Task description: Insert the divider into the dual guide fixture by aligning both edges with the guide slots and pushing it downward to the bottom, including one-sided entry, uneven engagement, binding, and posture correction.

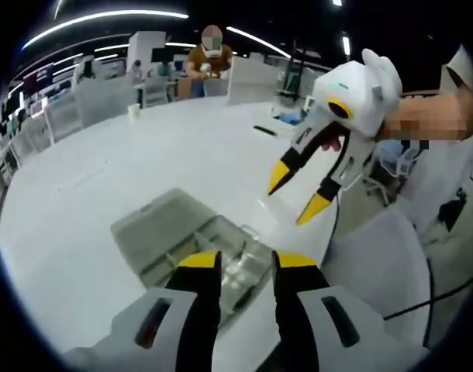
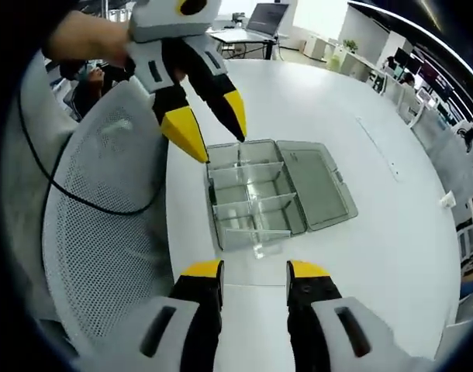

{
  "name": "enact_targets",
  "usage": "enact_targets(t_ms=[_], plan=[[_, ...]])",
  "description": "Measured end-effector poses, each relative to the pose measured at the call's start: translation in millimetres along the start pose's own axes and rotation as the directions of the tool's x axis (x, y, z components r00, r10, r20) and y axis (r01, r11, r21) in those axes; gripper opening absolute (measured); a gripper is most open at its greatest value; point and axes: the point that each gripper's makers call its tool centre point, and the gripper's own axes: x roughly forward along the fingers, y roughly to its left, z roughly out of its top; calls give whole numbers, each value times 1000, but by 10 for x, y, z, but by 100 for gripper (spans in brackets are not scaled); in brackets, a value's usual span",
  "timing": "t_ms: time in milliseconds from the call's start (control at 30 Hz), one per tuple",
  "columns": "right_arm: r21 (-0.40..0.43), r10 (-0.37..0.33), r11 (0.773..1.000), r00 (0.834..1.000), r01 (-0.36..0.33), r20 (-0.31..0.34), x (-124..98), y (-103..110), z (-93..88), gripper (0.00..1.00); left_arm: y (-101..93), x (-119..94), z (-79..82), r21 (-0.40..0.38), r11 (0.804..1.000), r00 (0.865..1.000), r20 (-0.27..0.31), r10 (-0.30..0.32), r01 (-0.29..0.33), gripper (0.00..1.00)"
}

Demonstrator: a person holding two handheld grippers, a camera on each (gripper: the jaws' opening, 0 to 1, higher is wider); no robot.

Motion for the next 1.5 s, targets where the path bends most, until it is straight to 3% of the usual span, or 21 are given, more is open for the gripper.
enact_targets(t_ms=[500,933,1500], plan=[[-92,0,996,1000,2,26,7,76,208,28,-86,47,111,-44,998,999,11,-35,36,24],[-163,-3,987,999,9,38,30,97,397,28,-99,23,94,-94,994,998,8,-59,59,22],[-208,-3,978,998,17,64,31,158,589,28,-81,-19,115,-199,976,996,32,-88,93,20]])
